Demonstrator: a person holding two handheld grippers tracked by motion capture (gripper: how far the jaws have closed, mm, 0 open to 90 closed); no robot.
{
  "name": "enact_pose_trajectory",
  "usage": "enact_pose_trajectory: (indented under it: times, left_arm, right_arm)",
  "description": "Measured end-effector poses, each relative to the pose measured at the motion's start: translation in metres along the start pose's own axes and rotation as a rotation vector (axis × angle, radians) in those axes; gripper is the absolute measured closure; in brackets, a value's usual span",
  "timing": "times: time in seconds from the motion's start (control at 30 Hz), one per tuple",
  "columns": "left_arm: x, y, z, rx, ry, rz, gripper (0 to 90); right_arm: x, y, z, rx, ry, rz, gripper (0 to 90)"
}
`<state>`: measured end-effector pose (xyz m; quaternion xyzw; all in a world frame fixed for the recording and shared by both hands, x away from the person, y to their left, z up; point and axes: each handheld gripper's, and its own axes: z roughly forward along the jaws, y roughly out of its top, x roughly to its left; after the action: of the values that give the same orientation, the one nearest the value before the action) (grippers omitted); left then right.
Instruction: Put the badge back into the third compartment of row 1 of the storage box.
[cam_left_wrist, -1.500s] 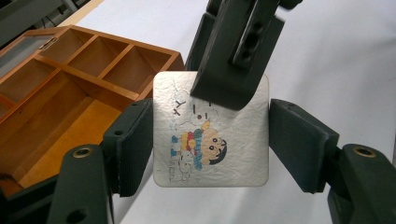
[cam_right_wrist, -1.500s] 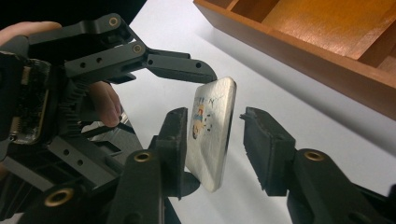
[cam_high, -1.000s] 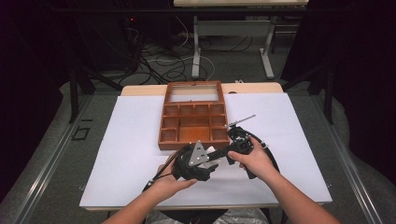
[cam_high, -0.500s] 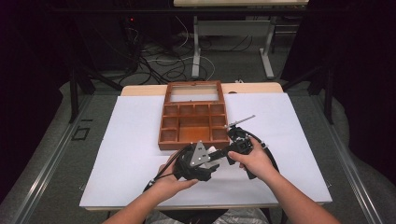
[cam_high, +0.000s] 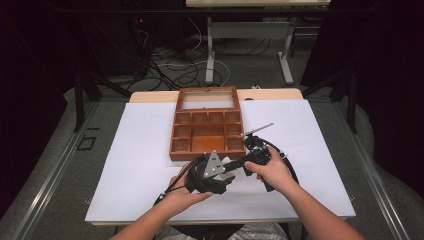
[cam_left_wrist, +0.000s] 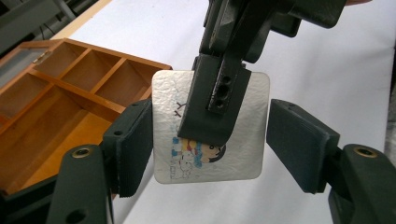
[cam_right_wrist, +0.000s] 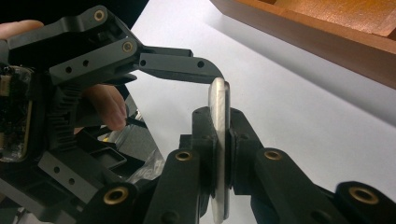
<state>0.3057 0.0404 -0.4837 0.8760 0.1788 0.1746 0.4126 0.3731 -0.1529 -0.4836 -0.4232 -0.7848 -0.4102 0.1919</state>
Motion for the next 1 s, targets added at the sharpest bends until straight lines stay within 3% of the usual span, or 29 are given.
enact_pose_trajectory:
  times: [0.4, 0.5, 0.77, 1.0]
  left_arm:
    - [0.007, -0.007, -0.004, 0.005, 0.022, -0.061, 21.9]
    - [0.008, -0.009, -0.005, 0.008, 0.022, -0.093, 19.1]
    - [0.015, -0.016, -0.008, 0.02, 0.023, -0.14, 15.1]
    - [0.018, -0.021, -0.011, 0.0, 0.034, -0.189, 7.3]
  right_arm:
    - [-0.001, 0.001, 0.0, -0.013, -0.018, -0.009, 84.4]
    - [-0.001, 0.001, 0.0, -0.015, -0.023, -0.01, 84.4]
    - [-0.003, 0.002, 0.0, -0.026, -0.037, -0.037, 84.4]
    - [-0.003, 0.004, -0.001, -0.037, -0.054, -0.052, 84.4]
